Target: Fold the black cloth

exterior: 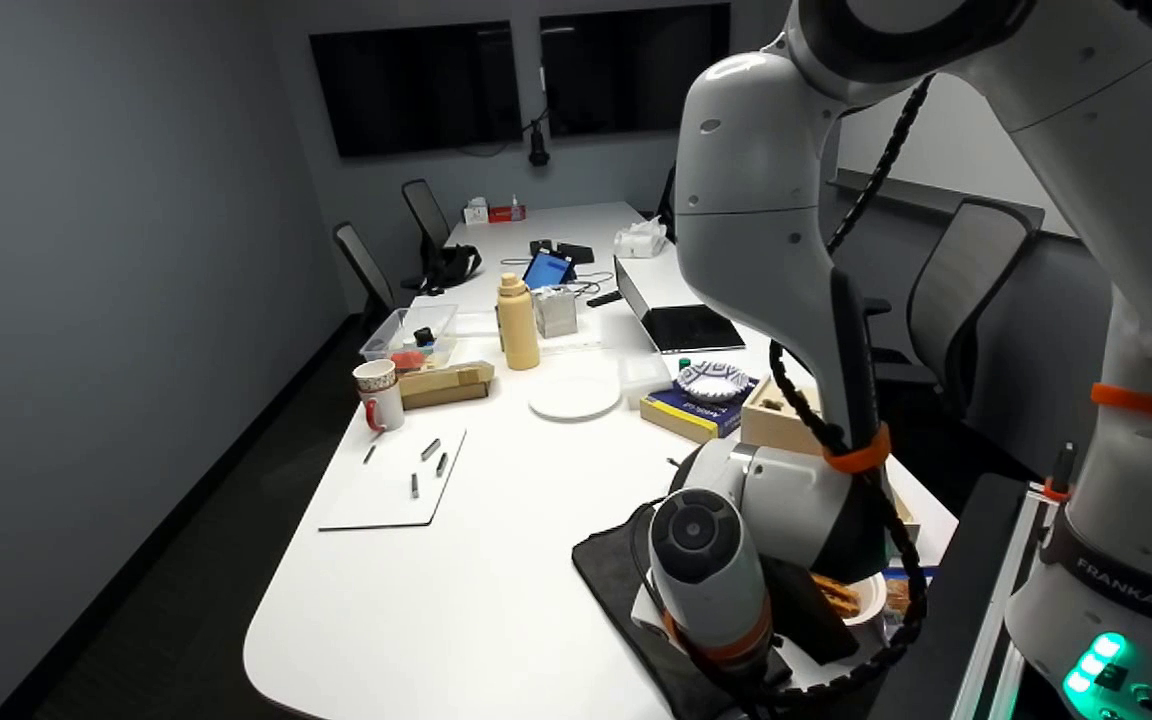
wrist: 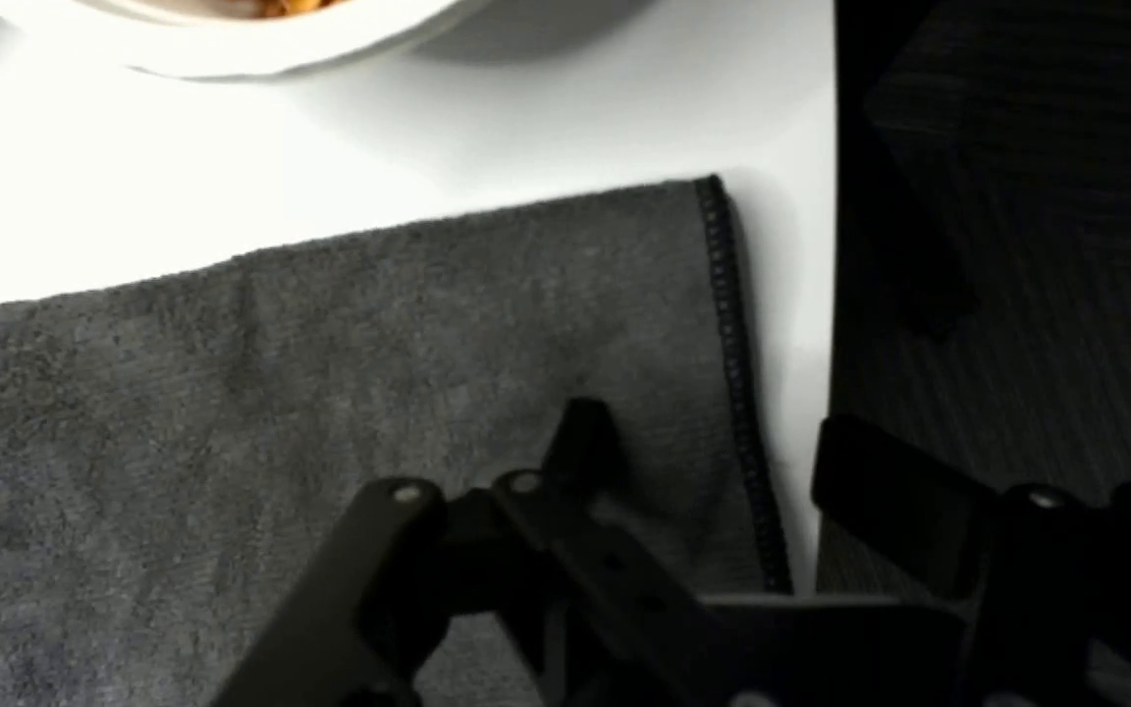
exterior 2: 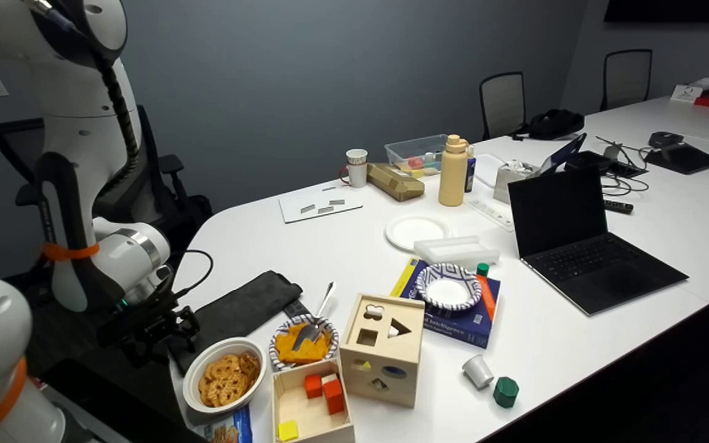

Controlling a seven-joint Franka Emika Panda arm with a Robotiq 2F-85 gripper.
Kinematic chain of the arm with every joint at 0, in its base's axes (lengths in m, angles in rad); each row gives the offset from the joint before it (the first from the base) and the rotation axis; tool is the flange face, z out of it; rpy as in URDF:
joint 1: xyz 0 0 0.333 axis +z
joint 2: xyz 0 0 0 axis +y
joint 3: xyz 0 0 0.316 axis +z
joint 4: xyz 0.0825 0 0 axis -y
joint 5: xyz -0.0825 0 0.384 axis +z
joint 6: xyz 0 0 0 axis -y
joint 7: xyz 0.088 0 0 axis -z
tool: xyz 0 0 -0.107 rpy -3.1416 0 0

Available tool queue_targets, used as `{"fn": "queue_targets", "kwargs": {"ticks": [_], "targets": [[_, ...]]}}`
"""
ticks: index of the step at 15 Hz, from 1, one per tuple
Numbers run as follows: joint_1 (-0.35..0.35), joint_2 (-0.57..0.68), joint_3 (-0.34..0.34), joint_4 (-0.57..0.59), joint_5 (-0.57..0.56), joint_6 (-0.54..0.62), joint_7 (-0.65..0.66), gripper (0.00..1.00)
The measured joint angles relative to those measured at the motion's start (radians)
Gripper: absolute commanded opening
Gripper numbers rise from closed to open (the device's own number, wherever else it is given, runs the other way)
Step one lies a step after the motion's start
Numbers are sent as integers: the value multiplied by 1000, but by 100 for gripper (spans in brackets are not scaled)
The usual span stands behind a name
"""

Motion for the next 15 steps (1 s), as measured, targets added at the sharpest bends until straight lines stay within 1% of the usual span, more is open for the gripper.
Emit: {"fn": "queue_targets", "kwargs": {"ticks": [3, 4, 7, 11, 13, 15], "targets": [[15, 0, 1, 1, 0, 0, 13, 5], [16, 0, 1, 4, 0, 0, 16, 0], [17, -4, 1, 11, 0, 0, 24, 1], [18, -18, 15, 19, 6, 0, 28, 0], [17, -34, 35, 16, 42, -1, 23, 0], [17, -56, 56, 8, 113, -1, 2, 0]]}}
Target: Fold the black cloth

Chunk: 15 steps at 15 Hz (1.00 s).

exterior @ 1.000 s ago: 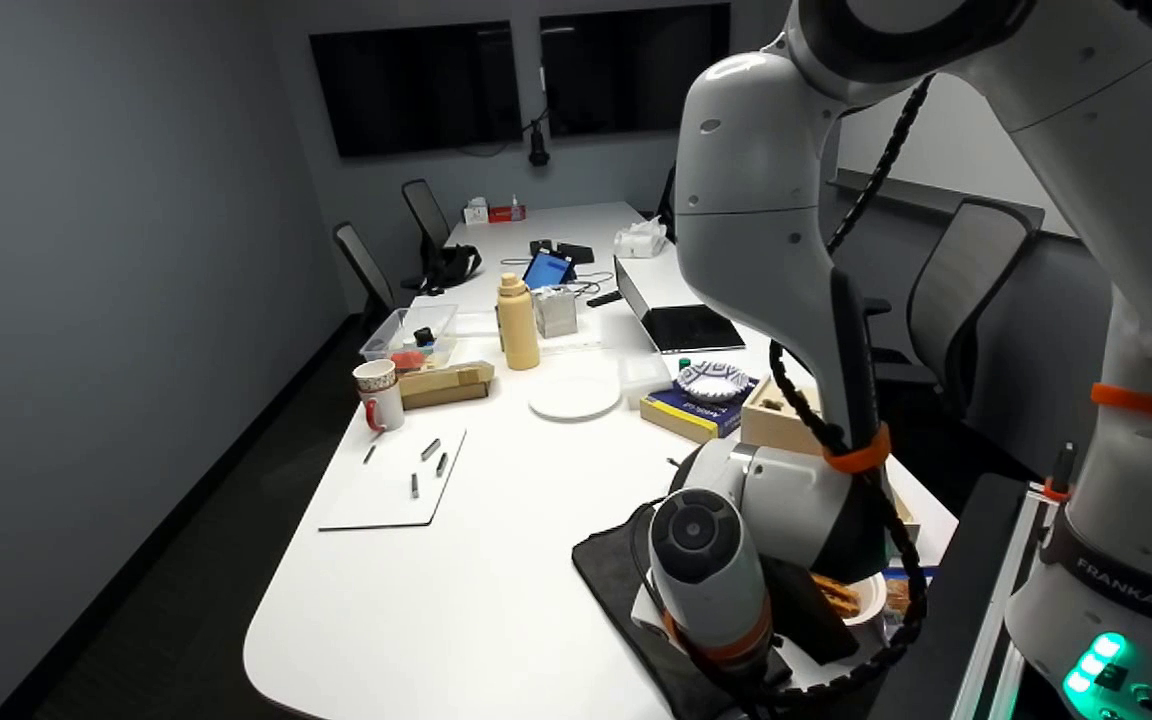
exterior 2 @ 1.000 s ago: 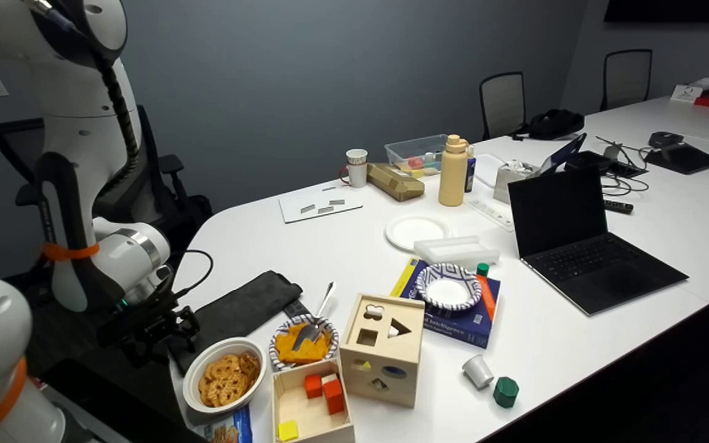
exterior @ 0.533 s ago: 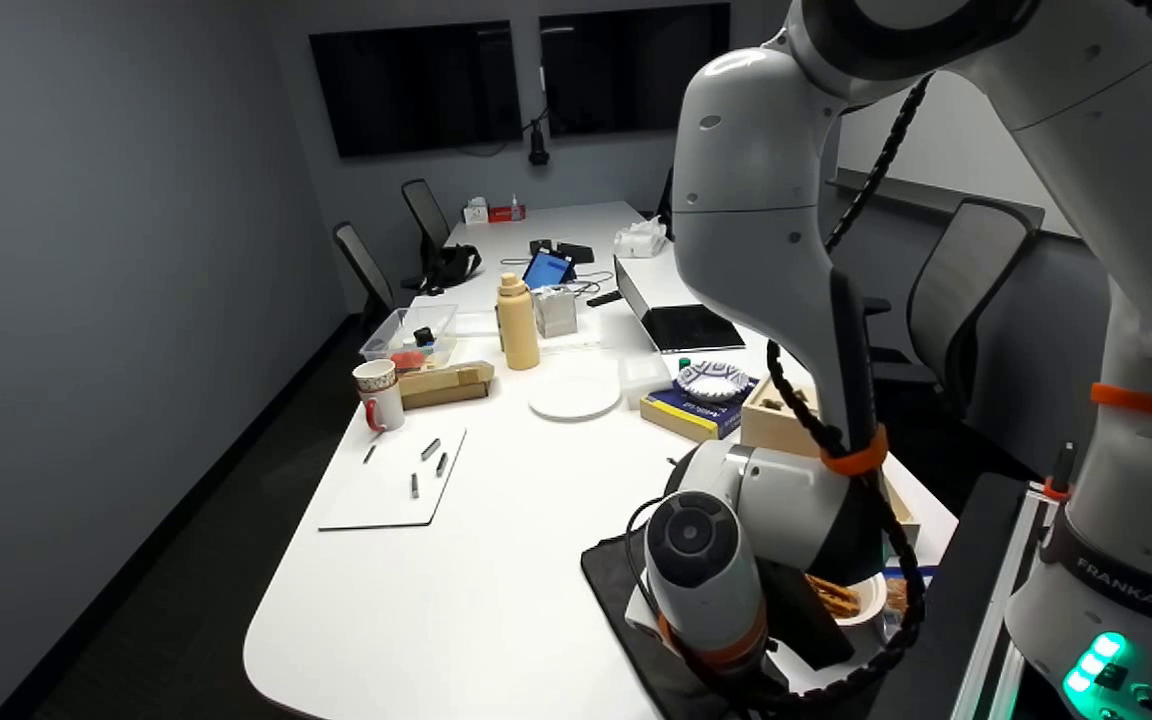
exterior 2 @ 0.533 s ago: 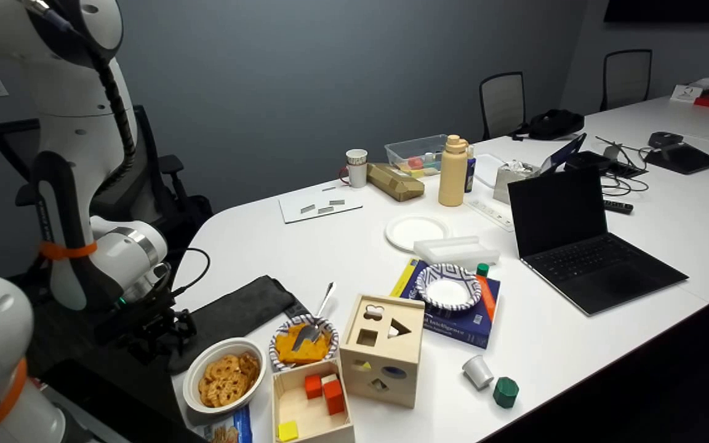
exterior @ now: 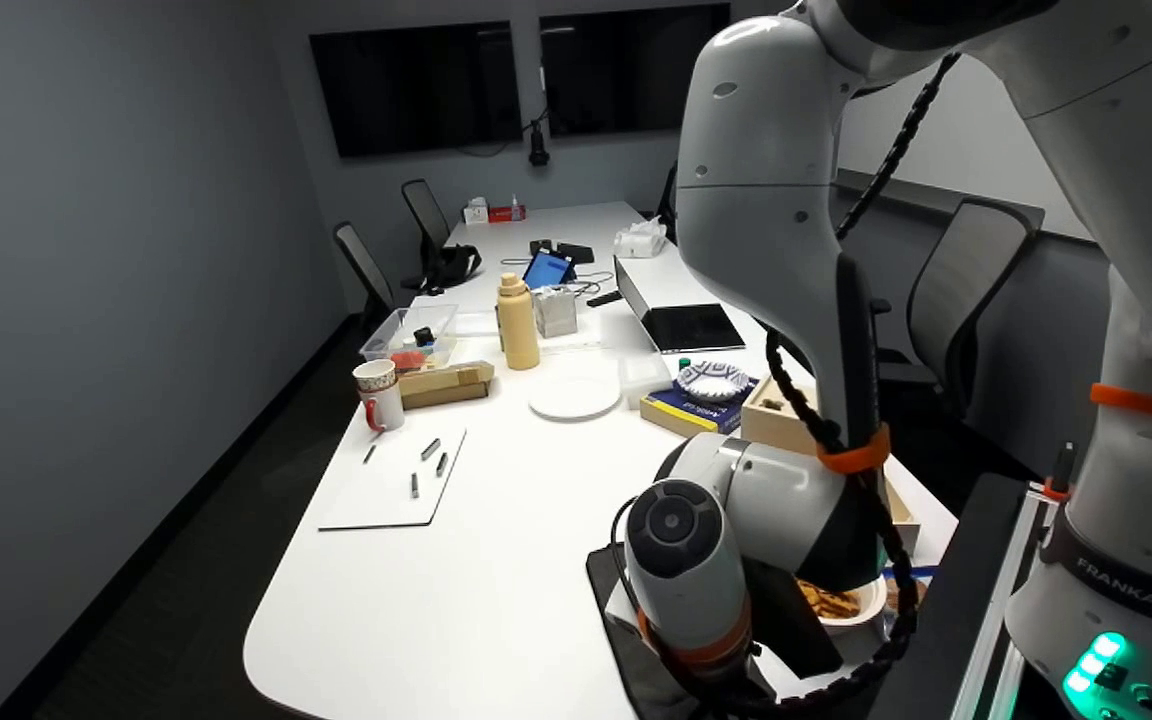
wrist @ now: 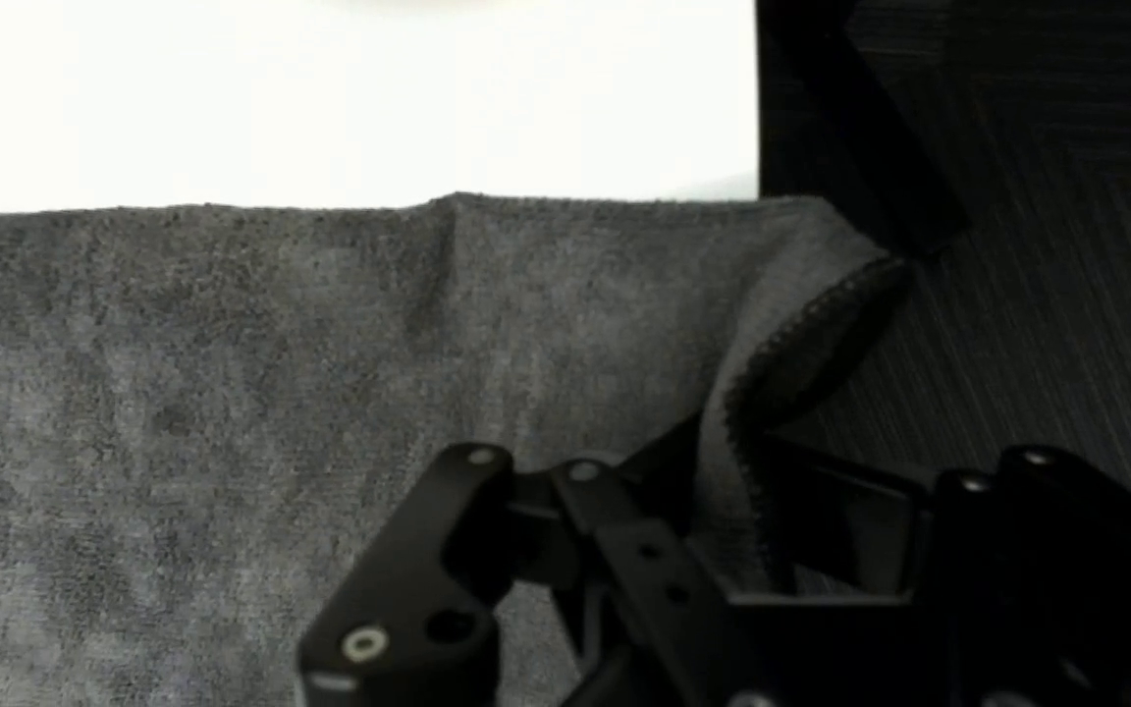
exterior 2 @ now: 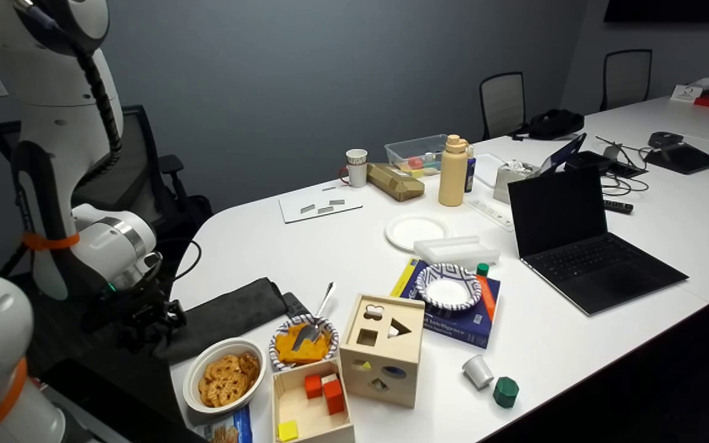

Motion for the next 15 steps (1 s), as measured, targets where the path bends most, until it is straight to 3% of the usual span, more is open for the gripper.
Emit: {"fn": "queue_targets", "kwargs": {"ticks": [5, 8, 15], "targets": [[1, -76, 42, -33, 234, 0, -114, 0], [1, -124, 36, -49, 313, 28, -179, 0], [-78, -240, 44, -111, 318, 106, -184, 0]]}}
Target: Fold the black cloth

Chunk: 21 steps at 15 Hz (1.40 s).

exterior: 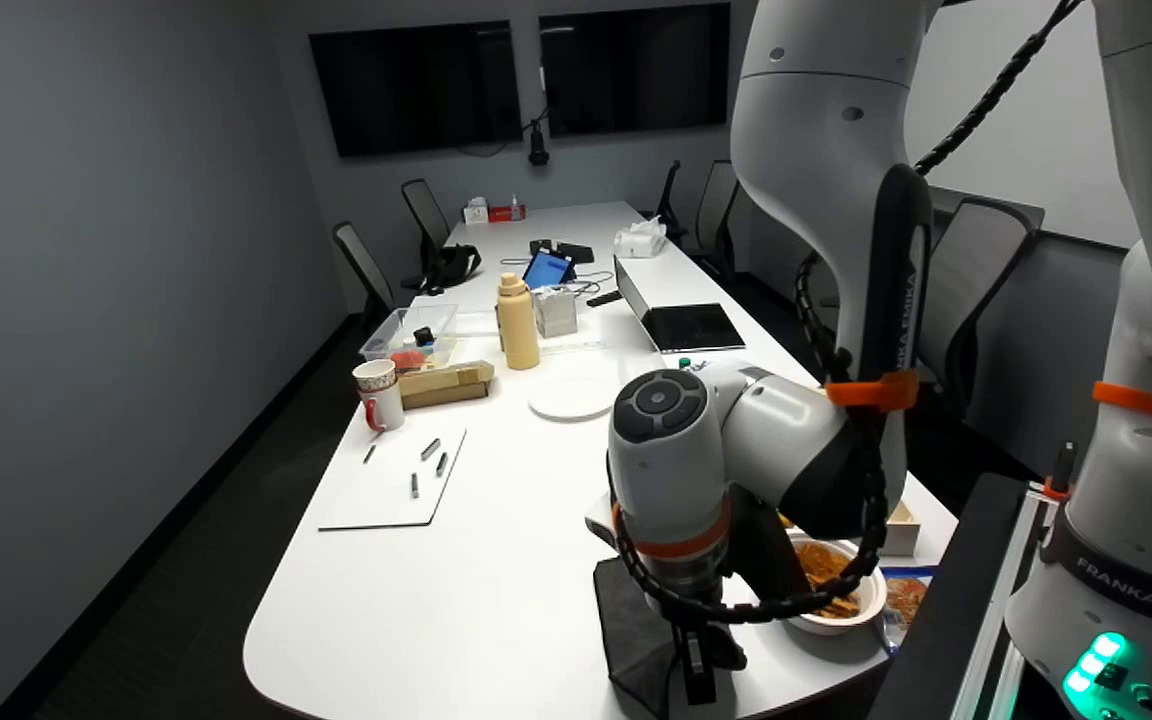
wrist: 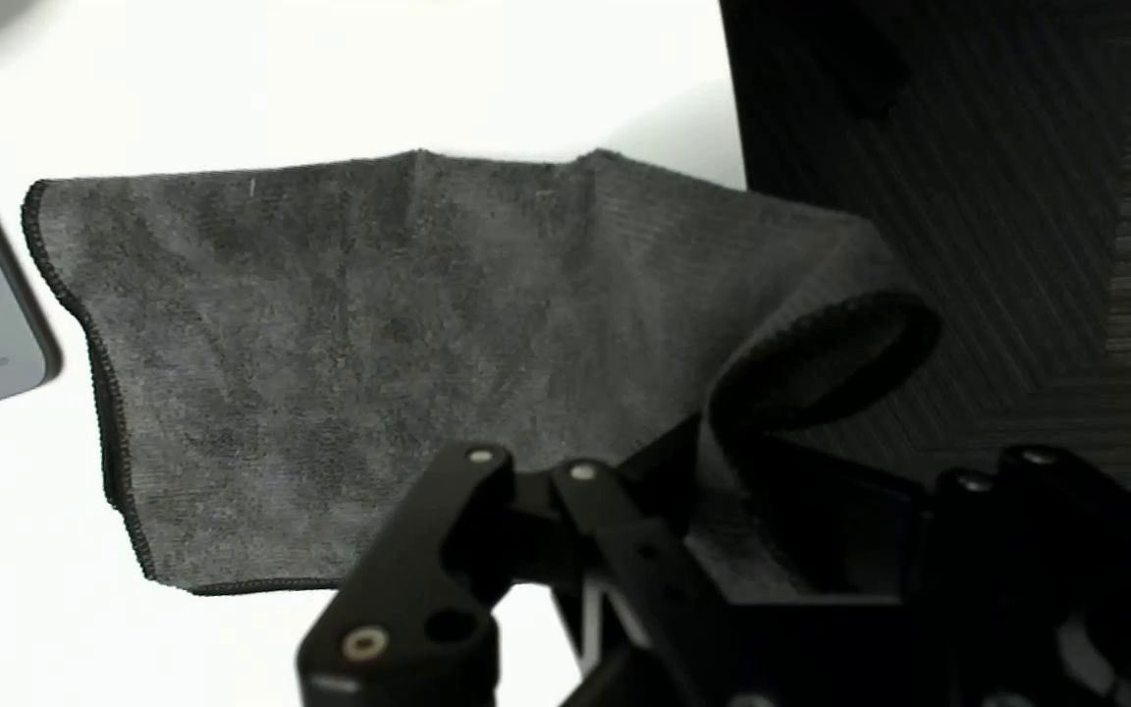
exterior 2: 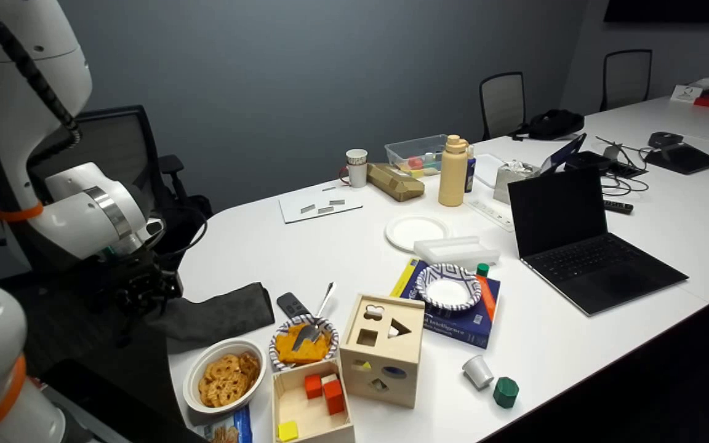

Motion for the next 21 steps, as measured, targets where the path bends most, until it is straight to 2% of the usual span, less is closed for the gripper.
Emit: {"fn": "queue_targets", "kwargs": {"ticks": [5, 9, 15, 21], "targets": [[-91, -61, -8, -56, 13, 81, 2, 0], [-145, -82, -42, -69, 14, 87, 14, 0], [-195, -87, -96, -67, 14, 88, 28, 0], [-199, -55, -120, -24, -2, 66, -35, 0]]}}
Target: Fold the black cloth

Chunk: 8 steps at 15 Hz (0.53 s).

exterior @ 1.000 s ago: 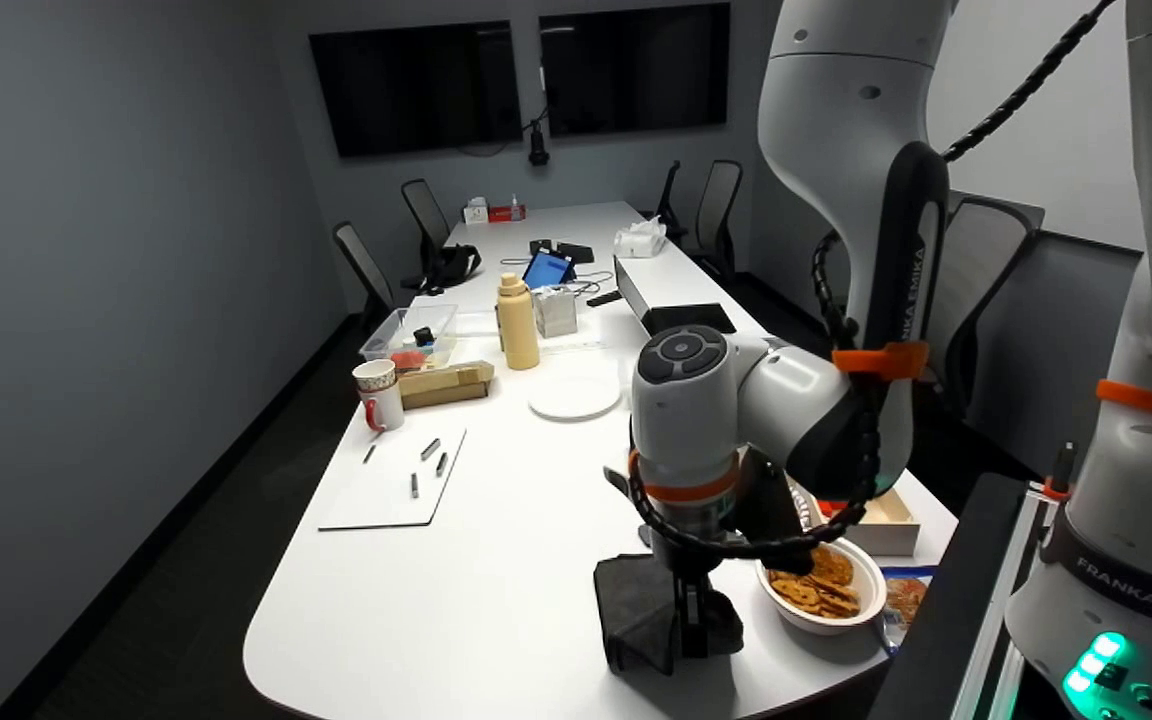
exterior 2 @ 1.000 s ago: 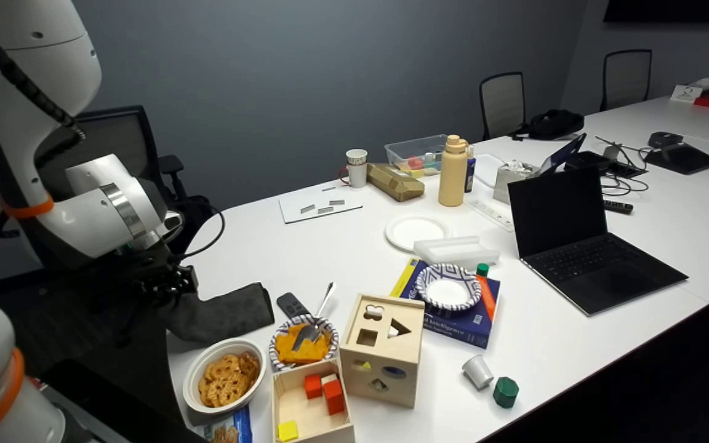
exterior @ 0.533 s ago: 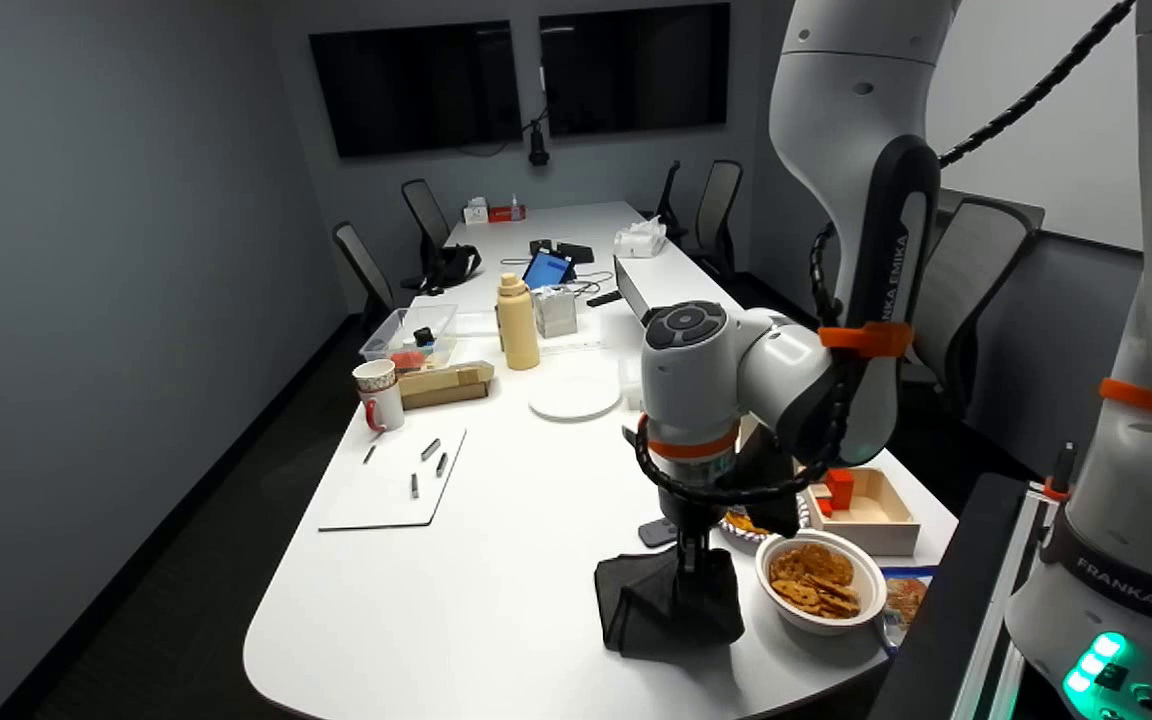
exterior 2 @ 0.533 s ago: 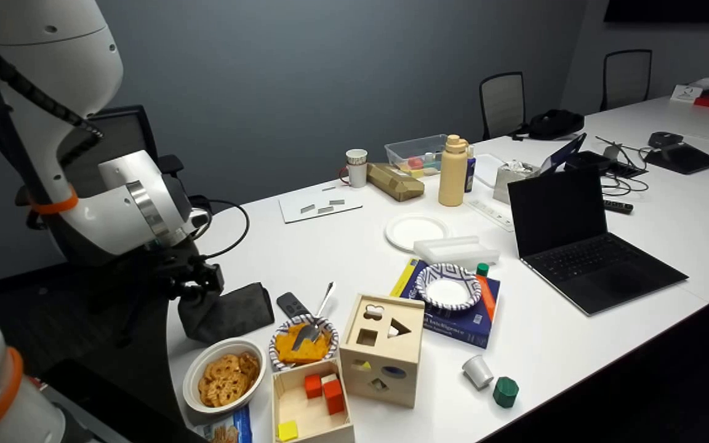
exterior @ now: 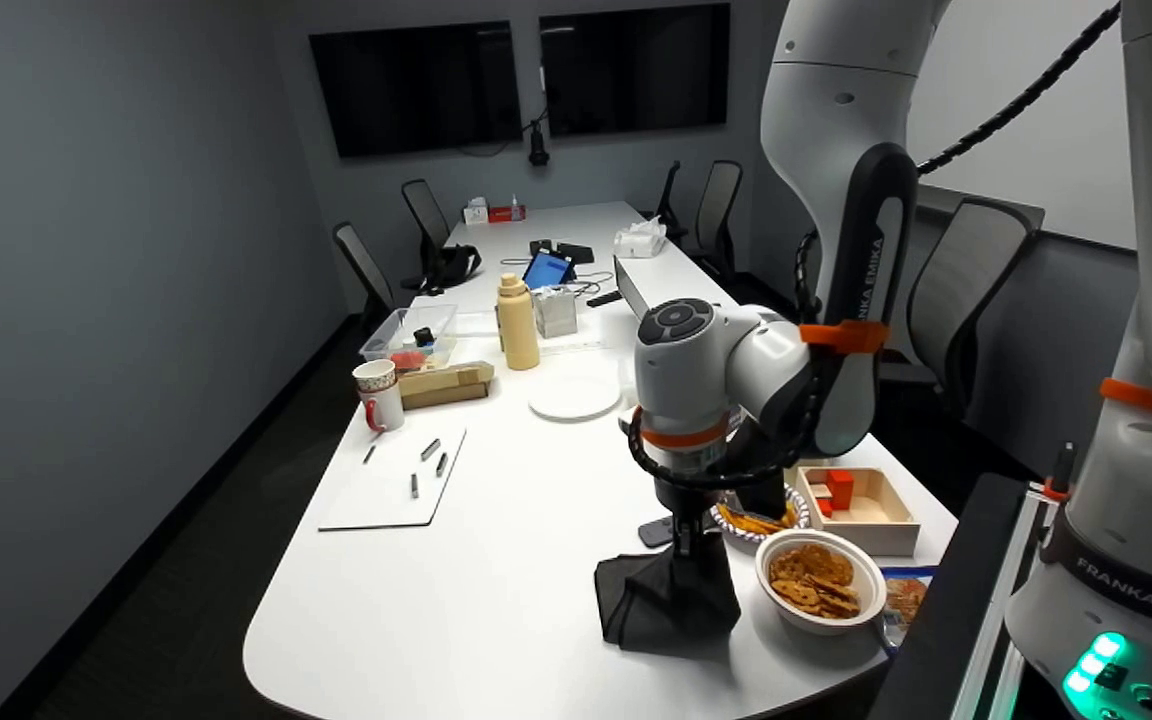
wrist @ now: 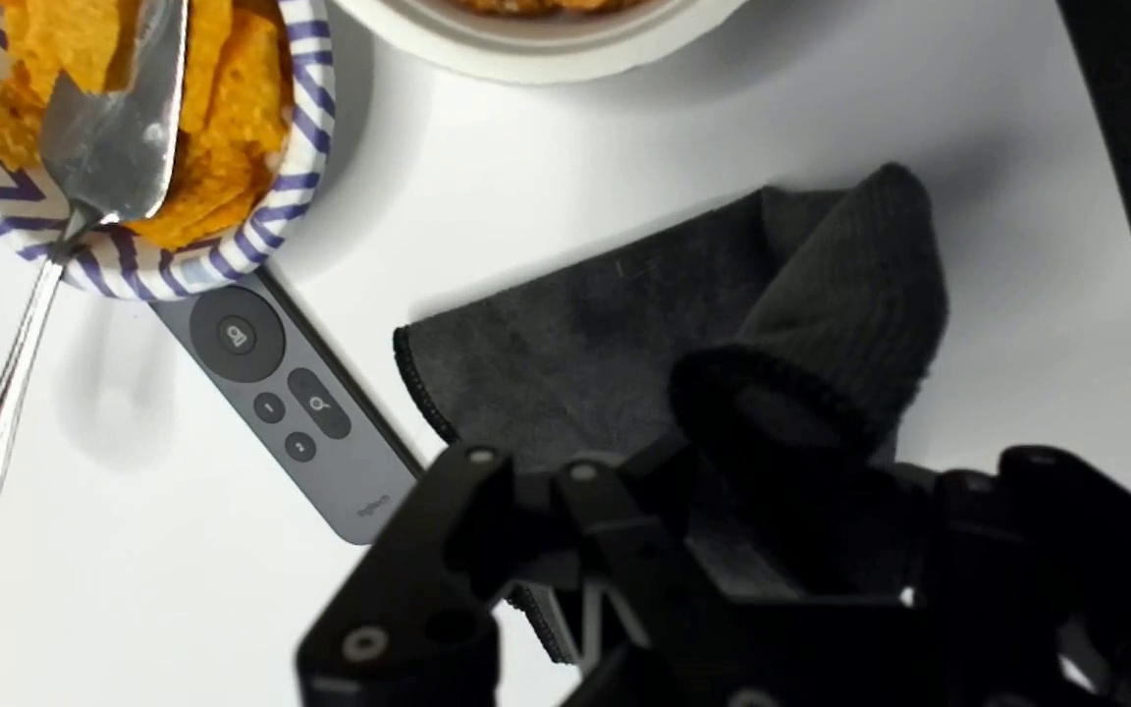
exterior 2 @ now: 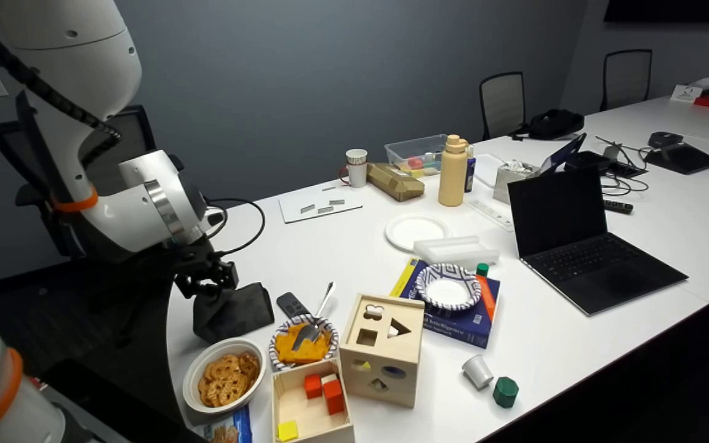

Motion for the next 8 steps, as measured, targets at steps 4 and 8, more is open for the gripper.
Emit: {"fn": "queue_targets", "kwargs": {"ticks": [4, 8], "targets": [[8, 34, 4, 45, -11, -48, -106, 0], [1, 74, -7, 95, -30, -82, -255, 0]]}}
